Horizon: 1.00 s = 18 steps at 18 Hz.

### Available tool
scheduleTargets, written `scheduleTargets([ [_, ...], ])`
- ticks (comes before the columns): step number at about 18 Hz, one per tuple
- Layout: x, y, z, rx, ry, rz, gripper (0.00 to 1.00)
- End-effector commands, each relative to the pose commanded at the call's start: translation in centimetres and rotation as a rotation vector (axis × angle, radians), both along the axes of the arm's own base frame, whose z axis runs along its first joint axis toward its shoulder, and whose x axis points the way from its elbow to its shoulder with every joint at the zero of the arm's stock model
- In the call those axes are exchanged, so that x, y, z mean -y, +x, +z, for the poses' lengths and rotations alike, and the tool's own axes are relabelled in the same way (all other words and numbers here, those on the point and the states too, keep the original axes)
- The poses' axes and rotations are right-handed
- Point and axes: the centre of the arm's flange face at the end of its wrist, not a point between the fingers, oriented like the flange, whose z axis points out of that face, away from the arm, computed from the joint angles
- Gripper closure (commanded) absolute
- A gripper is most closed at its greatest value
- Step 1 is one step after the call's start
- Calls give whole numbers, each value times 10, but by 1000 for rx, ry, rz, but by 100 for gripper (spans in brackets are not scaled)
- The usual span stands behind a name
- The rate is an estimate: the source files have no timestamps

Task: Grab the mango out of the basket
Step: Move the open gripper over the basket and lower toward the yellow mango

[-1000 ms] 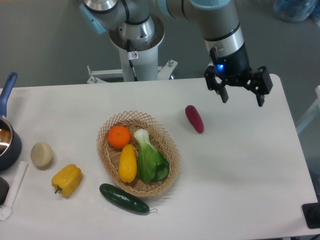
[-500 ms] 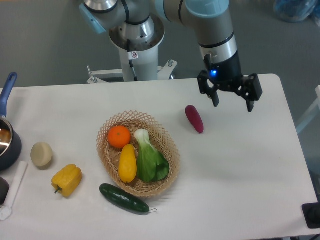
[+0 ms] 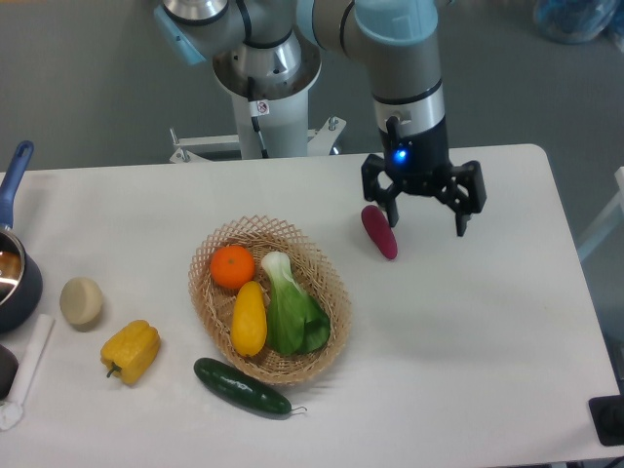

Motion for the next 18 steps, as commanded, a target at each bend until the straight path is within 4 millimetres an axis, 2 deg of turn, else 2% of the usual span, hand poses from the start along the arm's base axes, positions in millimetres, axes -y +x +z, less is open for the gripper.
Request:
scheduleTargets([
  [2, -25, 15, -17, 60, 22, 75, 0],
  [4, -41, 25, -28, 112, 50, 186, 0],
  [7, -62, 44, -32, 173, 99, 233, 0],
  [10, -78, 61, -52, 272, 125, 245, 0],
  [15, -98, 85, -86, 312, 83, 211, 0],
  [18, -107, 94, -104, 318, 68, 192, 0],
])
